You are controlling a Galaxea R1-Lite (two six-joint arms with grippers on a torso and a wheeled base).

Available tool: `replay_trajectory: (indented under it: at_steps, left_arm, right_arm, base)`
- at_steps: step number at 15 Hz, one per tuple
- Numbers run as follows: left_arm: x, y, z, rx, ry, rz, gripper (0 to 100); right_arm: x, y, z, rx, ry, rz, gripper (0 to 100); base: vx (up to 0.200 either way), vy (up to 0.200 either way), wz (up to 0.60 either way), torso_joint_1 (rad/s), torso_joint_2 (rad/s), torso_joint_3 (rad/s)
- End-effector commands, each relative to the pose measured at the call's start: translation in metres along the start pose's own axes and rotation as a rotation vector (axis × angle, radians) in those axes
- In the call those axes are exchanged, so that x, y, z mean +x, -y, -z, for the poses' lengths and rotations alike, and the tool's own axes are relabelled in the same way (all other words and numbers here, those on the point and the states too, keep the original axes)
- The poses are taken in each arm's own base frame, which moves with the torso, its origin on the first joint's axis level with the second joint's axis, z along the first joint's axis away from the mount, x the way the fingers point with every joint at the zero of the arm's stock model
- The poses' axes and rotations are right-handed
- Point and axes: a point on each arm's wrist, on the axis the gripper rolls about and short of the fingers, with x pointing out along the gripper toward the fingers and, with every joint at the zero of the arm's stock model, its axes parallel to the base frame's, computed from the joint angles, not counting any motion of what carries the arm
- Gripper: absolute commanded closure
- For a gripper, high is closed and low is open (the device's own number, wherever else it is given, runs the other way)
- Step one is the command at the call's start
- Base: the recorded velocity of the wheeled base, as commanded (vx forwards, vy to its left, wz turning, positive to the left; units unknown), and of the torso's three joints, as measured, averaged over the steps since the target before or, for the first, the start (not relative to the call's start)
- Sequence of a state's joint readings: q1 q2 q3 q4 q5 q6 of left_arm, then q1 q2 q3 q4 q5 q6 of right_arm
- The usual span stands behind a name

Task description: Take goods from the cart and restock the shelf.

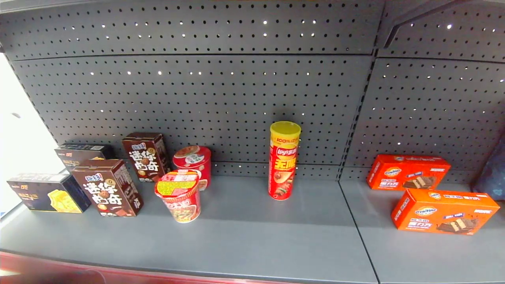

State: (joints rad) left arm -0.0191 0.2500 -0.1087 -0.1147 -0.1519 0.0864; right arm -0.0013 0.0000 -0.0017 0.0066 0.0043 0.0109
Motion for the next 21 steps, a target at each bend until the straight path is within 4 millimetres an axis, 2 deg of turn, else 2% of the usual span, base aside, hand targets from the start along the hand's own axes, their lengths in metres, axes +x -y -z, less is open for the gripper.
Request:
replay_trajectory:
  at_steps: [1, 6, 7, 8, 9, 10, 11, 13, 14, 15, 16, 17, 19, 20, 21]
  left_arm:
    - [-0.003, 0.000, 0.001, 0.003, 0.020, -0.001, 100]
    - [-0.017, 0.003, 0.008, 0.005, 0.028, -0.005, 100]
    - [-0.020, 0.004, 0.006, 0.007, 0.036, -0.007, 100]
    - [-0.022, 0.004, 0.005, 0.010, 0.040, -0.006, 100]
    - [-0.025, 0.004, 0.005, 0.011, 0.044, -0.009, 100]
    - [-0.028, 0.005, 0.007, 0.016, 0.047, -0.013, 100]
    - [-0.031, 0.005, 0.006, 0.017, 0.066, -0.014, 100]
    - [-0.035, 0.006, -0.001, 0.019, 0.086, -0.019, 100]
    - [-0.035, 0.006, -0.001, 0.019, 0.086, -0.019, 100]
    - [-0.035, 0.006, 0.001, 0.013, 0.070, -0.019, 100]
    - [-0.035, 0.006, 0.002, 0.011, 0.057, -0.017, 100]
    - [-0.033, 0.006, 0.004, 0.006, 0.040, -0.015, 100]
    - [-0.032, 0.006, 0.009, -0.001, 0.024, -0.009, 100]
    - [-0.031, 0.006, 0.009, -0.007, 0.018, -0.004, 100]
    - [-0.031, 0.006, 0.010, -0.011, 0.014, -0.003, 100]
  right_arm:
    - [0.000, 0.000, 0.000, 0.000, 0.000, 0.000, 0]
    - [0.004, 0.000, -0.003, 0.005, -0.061, 0.021, 0]
    - [0.003, 0.000, -0.016, -0.038, -0.036, -0.023, 0]
    - [0.008, -0.001, -0.083, -0.054, 0.011, -0.115, 0]
    - [0.051, -0.005, -0.130, 0.010, -0.106, -0.147, 0]
    - [0.064, -0.009, -0.135, -0.012, -0.130, -0.271, 0]
    - [0.067, -0.013, -0.132, -0.049, -0.146, -0.389, 0]
    - [0.086, -0.023, -0.130, -0.102, -0.202, -0.515, 0]
    - [0.086, -0.023, -0.130, -0.102, -0.202, -0.515, 0]
    - [0.109, -0.037, -0.128, -0.110, -0.247, -0.616, 0]
    - [0.118, -0.043, -0.129, -0.106, -0.242, -0.638, 0]
    - [0.139, -0.055, -0.127, -0.103, -0.264, -0.673, 0]
    - [0.162, -0.065, -0.126, -0.099, -0.270, -0.717, 0]
    - [0.189, -0.076, -0.121, -0.121, -0.277, -0.717, 0]
    - [0.206, -0.083, -0.119, -0.125, -0.271, -0.719, 0]
  base:
    - [0.000, 0.000, 0.00, 0.000, 0.00, 0.000]
    - [0.000, 0.000, 0.00, 0.000, 0.00, 0.000]
    - [0.000, 0.000, 0.00, 0.000, 0.00, 0.000]
    - [0.000, 0.000, 0.00, 0.000, 0.00, 0.000]
    - [0.000, 0.000, 0.00, 0.000, 0.00, 0.000]
    - [0.000, 0.000, 0.00, 0.000, 0.00, 0.000]
    - [0.000, 0.000, 0.00, 0.000, 0.00, 0.000]
    - [0.000, 0.000, 0.00, 0.000, 0.00, 0.000]
    - [0.000, 0.000, 0.00, 0.000, 0.00, 0.000]
    - [0.000, 0.000, 0.00, 0.000, 0.00, 0.000]
    - [0.000, 0.000, 0.00, 0.000, 0.00, 0.000]
    - [0.000, 0.000, 0.00, 0.000, 0.00, 0.000]
    - [0.000, 0.000, 0.00, 0.000, 0.00, 0.000]
    - [0.000, 0.000, 0.00, 0.000, 0.00, 0.000]
    - [0.000, 0.000, 0.00, 0.000, 0.00, 0.000]
